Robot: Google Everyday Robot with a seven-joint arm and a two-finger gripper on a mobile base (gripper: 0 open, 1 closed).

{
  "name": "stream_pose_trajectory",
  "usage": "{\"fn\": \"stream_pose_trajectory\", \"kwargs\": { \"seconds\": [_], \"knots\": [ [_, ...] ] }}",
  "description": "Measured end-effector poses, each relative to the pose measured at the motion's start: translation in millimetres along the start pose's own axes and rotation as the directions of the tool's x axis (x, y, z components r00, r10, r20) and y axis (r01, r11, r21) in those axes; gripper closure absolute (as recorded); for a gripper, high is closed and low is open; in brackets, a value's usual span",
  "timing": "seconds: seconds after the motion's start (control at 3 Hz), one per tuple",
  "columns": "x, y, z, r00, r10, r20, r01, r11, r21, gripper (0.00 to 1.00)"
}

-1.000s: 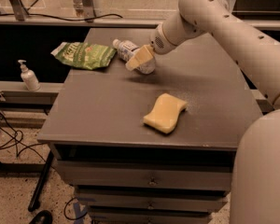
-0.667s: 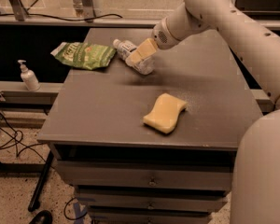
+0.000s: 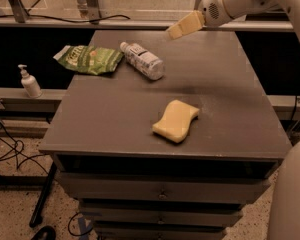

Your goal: Move blue plastic bottle near green jalapeno chip bag

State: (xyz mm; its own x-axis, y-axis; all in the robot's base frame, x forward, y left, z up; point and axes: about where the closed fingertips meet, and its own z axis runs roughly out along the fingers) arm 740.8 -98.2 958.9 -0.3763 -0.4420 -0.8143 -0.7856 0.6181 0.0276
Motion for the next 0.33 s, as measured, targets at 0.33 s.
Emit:
{"fn": "stream_pose_trajectory", "kwargs": {
  "seconds": [0.33],
  "knots": [
    [-9.1,-2.8,-7.5,1.0,-0.003,0.023,0.003,1.0,0.008,0.0]
  ]
}}
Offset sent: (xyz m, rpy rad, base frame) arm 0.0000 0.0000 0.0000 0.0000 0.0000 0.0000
